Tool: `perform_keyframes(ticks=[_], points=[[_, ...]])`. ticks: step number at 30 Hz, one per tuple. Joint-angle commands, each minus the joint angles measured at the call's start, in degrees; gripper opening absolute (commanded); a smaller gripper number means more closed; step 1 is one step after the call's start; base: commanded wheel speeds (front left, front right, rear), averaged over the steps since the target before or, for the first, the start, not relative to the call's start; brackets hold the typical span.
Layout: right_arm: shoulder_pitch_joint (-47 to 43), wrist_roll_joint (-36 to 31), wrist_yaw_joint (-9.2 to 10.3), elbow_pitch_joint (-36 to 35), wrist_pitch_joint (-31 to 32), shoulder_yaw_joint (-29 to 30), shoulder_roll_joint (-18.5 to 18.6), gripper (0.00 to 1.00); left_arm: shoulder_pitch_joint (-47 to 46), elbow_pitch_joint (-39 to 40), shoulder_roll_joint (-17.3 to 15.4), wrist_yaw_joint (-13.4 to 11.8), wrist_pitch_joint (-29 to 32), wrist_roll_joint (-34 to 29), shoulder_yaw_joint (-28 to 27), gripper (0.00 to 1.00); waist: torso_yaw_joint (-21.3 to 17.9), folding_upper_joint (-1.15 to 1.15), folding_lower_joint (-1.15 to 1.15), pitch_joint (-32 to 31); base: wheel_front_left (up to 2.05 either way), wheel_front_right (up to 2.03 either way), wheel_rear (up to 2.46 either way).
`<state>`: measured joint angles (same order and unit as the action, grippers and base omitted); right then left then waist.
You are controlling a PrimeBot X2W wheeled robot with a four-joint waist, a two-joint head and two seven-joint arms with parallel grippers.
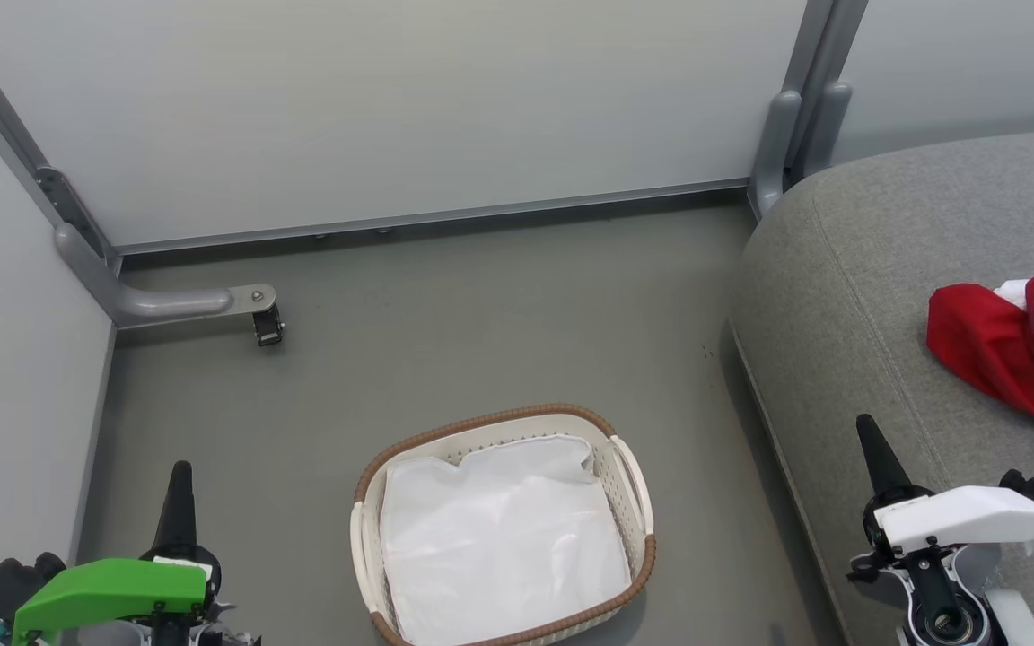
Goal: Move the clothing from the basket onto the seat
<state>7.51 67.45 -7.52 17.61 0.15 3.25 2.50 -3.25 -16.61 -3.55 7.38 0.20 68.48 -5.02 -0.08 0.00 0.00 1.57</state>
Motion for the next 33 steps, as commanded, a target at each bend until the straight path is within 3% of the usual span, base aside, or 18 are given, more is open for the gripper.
perform_keyframes(ticks=[1,33], points=[[-0.30,1.56,0.03,-0.75,0.40,0.37,0.35,0.00,-1.50,0.77,-0.08,0.12,0.38,1.60,-0.26,0.00,0.00,0.00,0.00,-0.03,0.00,0.00,0.00],[-1.16,16.96,0.02,-2.73,4.45,2.38,0.47,0.00,-2.83,2.02,0.43,0.17,4.40,16.33,-1.20,0.00,0.05,0.00,0.00,-0.85,0.00,0.00,0.00]])
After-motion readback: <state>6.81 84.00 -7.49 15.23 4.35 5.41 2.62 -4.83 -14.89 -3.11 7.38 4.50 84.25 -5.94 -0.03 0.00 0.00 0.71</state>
